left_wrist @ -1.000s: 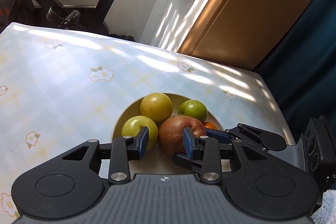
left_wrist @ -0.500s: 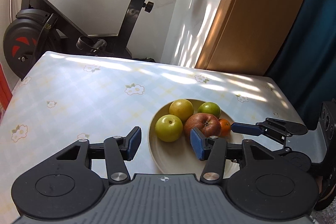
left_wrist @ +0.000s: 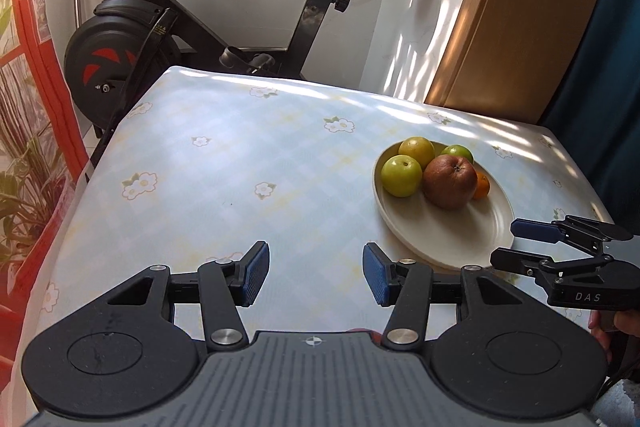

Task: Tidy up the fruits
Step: 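Withdraw the left tool from the plate while the right tool moves to a tangerine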

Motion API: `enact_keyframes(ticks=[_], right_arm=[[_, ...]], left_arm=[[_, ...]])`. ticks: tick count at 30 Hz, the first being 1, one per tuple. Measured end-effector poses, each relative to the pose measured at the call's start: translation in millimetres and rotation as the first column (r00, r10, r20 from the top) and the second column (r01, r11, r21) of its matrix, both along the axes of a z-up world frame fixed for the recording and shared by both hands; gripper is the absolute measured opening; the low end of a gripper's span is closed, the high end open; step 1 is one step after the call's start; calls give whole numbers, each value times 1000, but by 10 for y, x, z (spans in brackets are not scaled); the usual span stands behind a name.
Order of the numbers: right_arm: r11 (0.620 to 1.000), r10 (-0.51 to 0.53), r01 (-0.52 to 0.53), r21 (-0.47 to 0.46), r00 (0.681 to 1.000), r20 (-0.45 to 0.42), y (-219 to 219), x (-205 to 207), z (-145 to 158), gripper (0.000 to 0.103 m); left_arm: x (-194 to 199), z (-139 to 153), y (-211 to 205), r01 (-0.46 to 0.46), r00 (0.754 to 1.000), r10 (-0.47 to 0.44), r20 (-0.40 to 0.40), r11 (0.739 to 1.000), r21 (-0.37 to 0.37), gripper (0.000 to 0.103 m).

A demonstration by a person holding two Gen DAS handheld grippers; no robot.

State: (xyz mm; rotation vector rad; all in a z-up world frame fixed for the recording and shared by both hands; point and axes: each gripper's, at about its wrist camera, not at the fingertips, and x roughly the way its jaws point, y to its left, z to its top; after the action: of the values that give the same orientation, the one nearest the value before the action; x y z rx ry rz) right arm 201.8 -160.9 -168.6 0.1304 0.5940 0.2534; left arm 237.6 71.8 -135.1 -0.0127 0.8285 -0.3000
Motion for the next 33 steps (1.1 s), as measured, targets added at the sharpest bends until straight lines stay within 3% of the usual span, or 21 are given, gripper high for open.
enact_keyframes(ticks=[6,12,17,33], right_arm=[[1000,-23,23,1,999,-26,32,-213,-65,60],[999,-36,36,-6,998,-56,29,-426,-143,57],[997,-70,71,10,996,-59,-24,-591,-143,58],[996,-91,89,-31,995,-51,-135,-1080,-210,58]], left_arm=[[-214,-80,112,-45,999,45,1,999,-29,54],[-424,-55,-7,-71,996,73,57,997,-43,54],[-618,-1,-172,-45,993,45,112,999,-8,54],[-990,-102,-318,-22,995,24,98,1000,-22,54]])
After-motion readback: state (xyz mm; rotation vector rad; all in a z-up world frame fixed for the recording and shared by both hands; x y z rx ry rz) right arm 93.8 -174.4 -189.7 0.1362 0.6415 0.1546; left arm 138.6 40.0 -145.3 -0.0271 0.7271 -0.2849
